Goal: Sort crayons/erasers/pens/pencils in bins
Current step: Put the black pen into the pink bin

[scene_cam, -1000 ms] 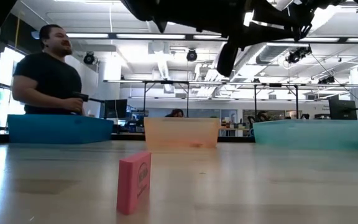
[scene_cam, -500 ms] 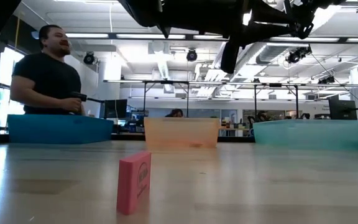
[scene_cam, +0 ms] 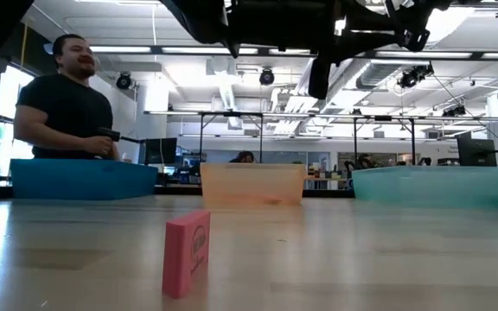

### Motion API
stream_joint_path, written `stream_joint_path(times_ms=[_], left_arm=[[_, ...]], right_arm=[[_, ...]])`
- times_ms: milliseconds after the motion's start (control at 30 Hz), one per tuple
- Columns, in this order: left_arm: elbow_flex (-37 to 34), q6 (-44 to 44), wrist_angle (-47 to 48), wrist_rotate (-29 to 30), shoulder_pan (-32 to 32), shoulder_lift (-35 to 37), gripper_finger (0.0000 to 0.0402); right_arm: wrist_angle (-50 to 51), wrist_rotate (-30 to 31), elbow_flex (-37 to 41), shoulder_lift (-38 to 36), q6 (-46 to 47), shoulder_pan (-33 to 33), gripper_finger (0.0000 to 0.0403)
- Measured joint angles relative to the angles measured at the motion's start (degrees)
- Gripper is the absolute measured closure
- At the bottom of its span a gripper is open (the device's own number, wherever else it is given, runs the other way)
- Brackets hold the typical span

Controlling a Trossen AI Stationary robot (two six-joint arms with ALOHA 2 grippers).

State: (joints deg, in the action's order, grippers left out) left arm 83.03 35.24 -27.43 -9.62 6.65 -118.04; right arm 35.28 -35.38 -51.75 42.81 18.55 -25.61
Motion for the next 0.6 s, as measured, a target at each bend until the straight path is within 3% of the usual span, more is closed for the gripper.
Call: stream_joint_path(times_ms=[267,600], left_arm=[[0.0,-1.5,-0.1,-0.5,0.8,0.0,0.0369],[0.0,-2.1,-1.1,-1.7,1.0,0.0,0.0369]], right_arm=[[-0.8,6.4,0.1,2.2,2.2,4.9,0.0223],[-0.8,8.8,0.1,2.6,5.3,6.7,0.0373]])
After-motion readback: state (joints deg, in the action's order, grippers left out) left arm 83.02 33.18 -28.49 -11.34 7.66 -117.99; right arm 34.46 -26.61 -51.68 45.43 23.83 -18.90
